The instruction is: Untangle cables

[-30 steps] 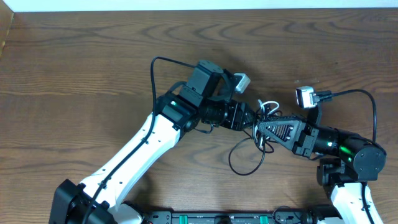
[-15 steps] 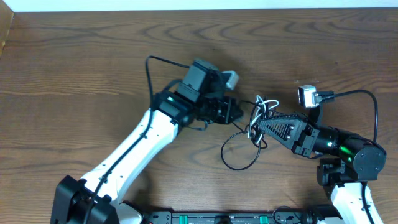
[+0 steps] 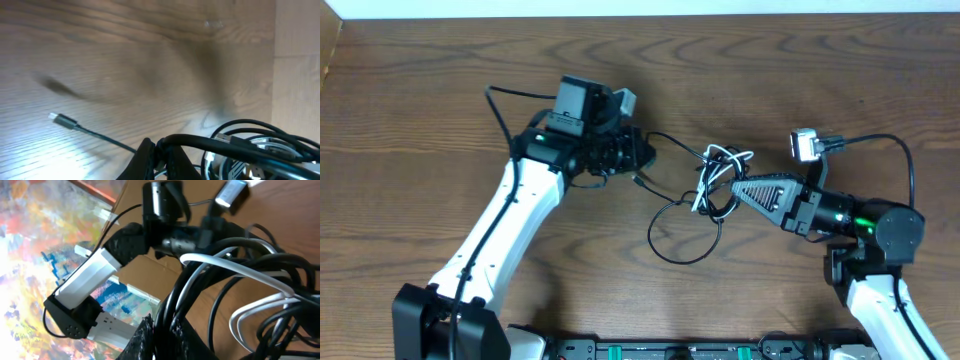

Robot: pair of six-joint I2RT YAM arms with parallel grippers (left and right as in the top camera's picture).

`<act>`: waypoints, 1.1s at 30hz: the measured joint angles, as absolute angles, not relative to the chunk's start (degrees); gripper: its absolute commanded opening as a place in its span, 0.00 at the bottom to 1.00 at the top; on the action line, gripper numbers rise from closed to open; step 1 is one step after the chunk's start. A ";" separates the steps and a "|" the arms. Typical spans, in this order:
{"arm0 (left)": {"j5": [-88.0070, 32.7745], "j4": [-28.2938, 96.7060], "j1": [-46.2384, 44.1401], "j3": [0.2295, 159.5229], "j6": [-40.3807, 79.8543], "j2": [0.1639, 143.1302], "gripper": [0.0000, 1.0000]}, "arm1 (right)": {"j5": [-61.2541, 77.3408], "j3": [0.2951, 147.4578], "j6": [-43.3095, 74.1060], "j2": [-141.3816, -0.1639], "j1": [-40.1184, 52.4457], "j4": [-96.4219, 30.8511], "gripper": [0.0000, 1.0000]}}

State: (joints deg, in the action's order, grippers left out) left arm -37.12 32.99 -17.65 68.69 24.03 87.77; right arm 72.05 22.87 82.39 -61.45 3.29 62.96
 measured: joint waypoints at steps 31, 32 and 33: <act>-40.62 40.60 -22.41 68.69 14.79 87.77 1.00 | 56.34 23.14 78.46 -69.01 3.29 49.12 0.05; -40.71 40.60 -23.09 68.69 14.59 87.77 1.00 | 55.05 23.14 78.37 -69.01 3.29 48.97 0.04; -40.66 40.60 -23.73 68.69 14.50 87.77 1.00 | 54.15 23.14 78.39 -69.01 3.29 48.97 0.04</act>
State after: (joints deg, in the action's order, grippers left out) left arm -40.66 40.60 -23.73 68.69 14.50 87.77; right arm 54.15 23.14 78.39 -69.01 3.29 48.97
